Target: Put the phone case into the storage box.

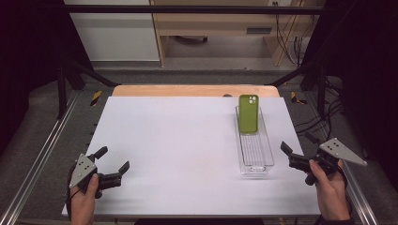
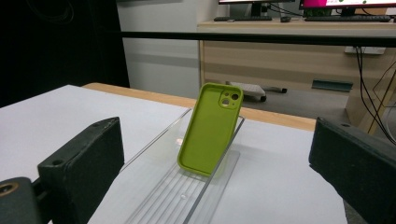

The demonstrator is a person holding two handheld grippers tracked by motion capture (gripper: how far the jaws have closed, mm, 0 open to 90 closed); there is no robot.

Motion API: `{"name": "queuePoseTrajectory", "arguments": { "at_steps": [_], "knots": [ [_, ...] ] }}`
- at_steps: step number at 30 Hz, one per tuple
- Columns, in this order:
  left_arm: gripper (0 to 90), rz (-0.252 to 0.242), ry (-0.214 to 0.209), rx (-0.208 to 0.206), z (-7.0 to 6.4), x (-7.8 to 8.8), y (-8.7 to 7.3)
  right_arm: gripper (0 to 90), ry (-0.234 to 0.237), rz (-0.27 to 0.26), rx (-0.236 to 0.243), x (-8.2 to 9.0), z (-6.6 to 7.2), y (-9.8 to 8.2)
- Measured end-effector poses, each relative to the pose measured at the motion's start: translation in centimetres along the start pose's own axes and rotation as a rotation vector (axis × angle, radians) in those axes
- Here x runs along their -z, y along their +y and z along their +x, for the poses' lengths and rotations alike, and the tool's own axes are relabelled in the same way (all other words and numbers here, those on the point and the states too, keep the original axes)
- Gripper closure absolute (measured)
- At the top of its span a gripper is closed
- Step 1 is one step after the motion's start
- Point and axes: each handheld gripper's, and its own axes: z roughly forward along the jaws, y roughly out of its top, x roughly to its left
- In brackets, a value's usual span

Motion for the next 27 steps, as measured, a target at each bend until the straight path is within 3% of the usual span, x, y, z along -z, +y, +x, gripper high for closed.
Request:
{"name": "queuePoseTrajectory", "arguments": {
  "at_steps": [27],
  "knots": [
    [1.8,-0.007,-0.004,-0.011,-0.1,0.2,0.0,3.0,0.016,-0.002,-0.018,1.1,0.1,-2.9]
  ]
}}
